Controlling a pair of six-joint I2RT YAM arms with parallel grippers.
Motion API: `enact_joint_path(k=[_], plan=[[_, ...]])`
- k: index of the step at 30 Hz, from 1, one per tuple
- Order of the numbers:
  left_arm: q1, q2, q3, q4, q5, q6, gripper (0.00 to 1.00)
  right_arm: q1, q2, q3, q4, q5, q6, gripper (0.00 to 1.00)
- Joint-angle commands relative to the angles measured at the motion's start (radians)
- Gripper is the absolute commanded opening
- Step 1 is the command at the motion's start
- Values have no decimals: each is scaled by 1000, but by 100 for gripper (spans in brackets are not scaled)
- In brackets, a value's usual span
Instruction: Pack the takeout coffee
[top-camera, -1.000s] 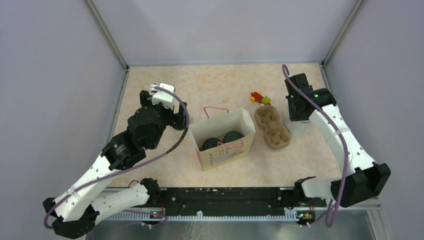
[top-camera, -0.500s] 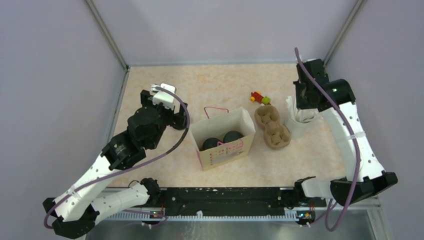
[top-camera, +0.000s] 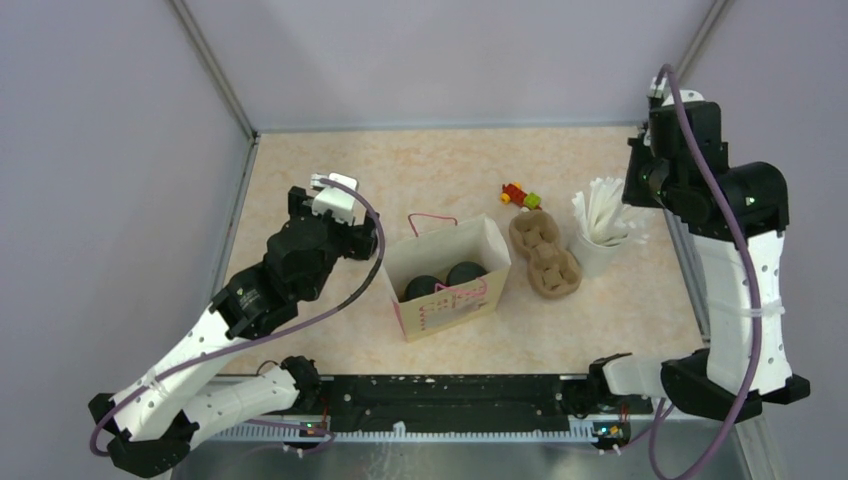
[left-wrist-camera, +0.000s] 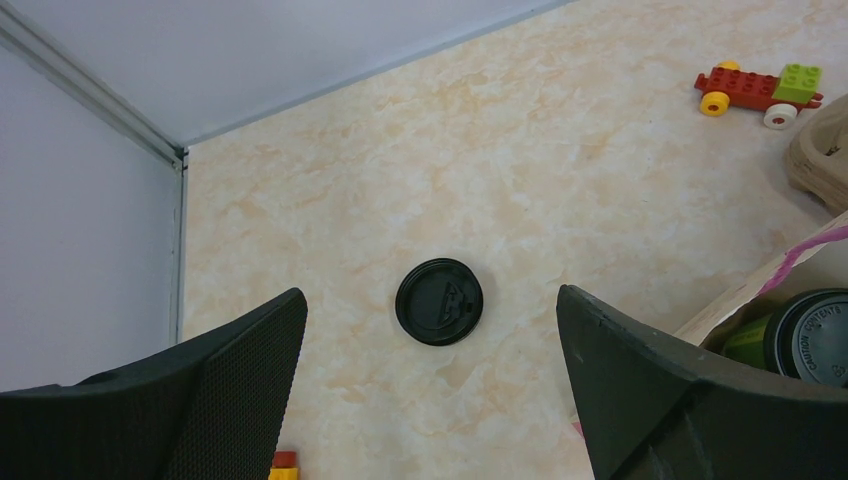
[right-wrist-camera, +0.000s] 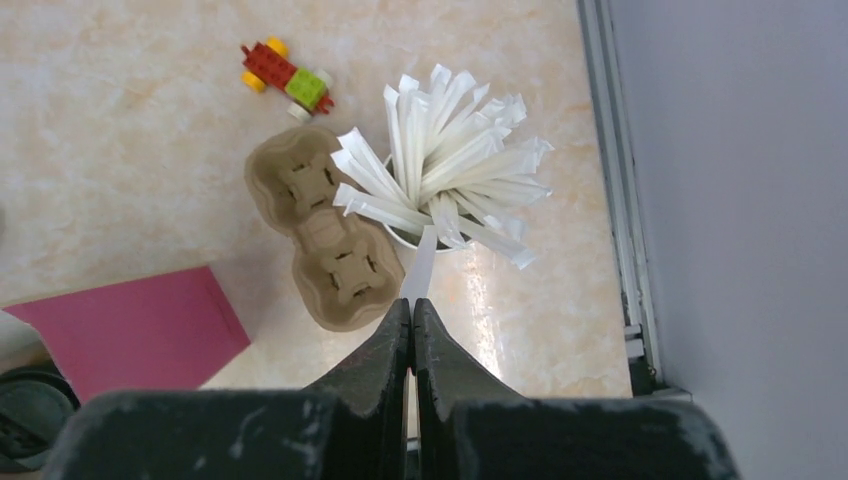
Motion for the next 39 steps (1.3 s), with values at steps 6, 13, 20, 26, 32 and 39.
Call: enact_joint_path(k=[6,13,20,26,32,39], plan=[[2,-8,36,48,-34,18,99,-8,-31,229,-26,34,76,0],[2,-8,44,39,-34,28,99,-8,-45,328,-22,89,99,1],[1,7,49,46,-28,28,99,-7,-65,323,8,82,83,0],[2,9,41,43,-17,11,99,-7,-140,205,238,-159,63,0],[2,18,52,45,-17,14,99,-7,-158,158,298,-471,121,0],[3,40,63,60,-22,36,99,-7,-232,10,306,-857,211,0]])
